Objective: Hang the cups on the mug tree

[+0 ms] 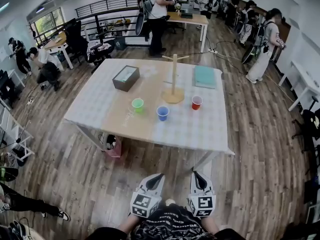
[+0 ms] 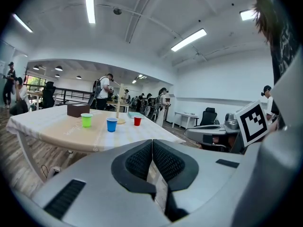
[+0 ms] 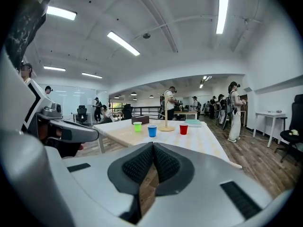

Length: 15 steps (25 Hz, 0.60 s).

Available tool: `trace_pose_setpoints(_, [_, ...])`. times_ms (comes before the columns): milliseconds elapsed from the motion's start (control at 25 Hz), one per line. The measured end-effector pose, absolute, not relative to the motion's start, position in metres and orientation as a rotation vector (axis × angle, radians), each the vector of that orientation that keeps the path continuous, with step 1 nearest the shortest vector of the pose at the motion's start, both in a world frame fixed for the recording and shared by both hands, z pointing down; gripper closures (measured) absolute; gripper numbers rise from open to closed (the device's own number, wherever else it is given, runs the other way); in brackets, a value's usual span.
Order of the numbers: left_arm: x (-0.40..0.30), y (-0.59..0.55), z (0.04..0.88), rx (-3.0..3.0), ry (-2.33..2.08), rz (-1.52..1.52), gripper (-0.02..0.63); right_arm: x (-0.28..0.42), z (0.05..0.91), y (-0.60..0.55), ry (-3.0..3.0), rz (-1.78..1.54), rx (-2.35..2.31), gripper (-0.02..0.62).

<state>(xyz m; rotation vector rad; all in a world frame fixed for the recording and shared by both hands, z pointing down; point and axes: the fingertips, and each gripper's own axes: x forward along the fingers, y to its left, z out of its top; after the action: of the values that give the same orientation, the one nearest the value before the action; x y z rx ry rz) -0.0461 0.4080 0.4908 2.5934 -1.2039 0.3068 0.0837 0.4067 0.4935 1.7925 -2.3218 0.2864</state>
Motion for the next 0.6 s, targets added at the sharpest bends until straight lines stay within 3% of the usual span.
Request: trace_pose_setpoints(600, [-0.019,0.337,0.514,2.627,-1.090,0.323,0.586,0.118,0.523,0.362,-2.219,0.395,1.909,0.586])
